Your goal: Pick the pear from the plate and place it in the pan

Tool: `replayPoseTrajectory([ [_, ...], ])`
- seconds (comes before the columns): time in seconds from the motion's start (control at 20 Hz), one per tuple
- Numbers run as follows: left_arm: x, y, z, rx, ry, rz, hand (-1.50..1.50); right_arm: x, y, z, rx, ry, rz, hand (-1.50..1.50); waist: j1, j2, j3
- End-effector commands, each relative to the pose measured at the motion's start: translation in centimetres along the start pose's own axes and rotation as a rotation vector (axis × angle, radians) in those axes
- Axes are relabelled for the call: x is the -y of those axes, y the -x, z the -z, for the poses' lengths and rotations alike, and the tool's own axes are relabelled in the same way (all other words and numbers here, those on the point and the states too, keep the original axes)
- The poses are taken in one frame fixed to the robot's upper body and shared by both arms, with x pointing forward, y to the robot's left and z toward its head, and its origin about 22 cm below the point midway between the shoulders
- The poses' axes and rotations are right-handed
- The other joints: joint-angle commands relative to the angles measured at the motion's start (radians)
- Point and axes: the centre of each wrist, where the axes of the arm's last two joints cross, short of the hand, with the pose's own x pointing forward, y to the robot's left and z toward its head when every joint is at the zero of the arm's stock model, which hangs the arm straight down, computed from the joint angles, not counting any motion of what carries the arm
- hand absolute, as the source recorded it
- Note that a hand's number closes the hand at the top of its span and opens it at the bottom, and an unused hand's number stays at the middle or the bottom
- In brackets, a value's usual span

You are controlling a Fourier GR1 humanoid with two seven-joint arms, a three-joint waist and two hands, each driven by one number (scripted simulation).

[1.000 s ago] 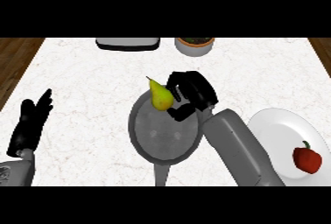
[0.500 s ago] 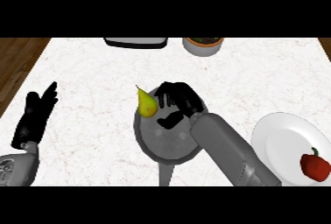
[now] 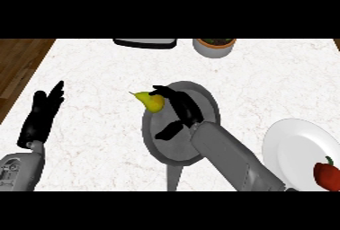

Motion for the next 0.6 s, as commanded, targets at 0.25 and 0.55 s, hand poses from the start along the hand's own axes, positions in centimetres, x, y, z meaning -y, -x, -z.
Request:
replayPoseTrajectory([
  [0.25,-0.8,1.1,0.2,-0.020,-0.004,0.000,0.00,-0.4,0.6,-0.4,0.099,0.163,0.195,-1.50,-0.010,0.000,0.001],
  [0.55,-1.2,0.6,0.5,-0.031,-0.040,0.001,0.00,1.7,0.1,1.3,0.036,0.286,0.275,-1.50,-0.049,-0.009,-0.001],
])
